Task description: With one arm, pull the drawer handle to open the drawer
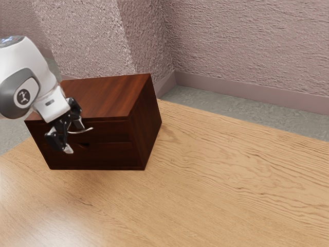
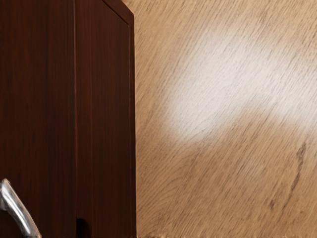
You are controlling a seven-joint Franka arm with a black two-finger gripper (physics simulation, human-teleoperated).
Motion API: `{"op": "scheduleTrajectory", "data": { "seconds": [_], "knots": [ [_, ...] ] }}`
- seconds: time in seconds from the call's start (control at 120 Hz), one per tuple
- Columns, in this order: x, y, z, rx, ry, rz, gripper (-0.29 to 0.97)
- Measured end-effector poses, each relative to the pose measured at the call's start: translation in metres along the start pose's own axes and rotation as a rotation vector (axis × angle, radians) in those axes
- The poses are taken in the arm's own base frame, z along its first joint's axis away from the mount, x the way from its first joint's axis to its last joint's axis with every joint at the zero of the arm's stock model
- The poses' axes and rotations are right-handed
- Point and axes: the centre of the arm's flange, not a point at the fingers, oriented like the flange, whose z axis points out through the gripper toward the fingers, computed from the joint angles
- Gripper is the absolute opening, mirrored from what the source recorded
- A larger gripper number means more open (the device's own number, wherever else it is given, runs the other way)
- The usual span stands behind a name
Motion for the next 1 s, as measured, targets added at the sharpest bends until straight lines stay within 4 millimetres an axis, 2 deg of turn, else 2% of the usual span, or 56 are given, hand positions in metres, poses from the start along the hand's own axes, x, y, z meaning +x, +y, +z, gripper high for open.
{"op": "scheduleTrajectory", "data": {
  "seconds": [0.417, 0.692, 0.808, 1.0],
  "knots": [
    [-0.016, -0.002, 0.007, 0.016, -0.001, 0.02, 0.68],
    [-0.017, 0.0, 0.013, 0.016, -0.001, 0.034, 0.68],
    [-0.017, 0.0, 0.013, 0.02, 0.0, 0.039, 0.62],
    [-0.018, 0.0, 0.01, 0.024, 0.003, 0.043, 0.45]
  ]
}}
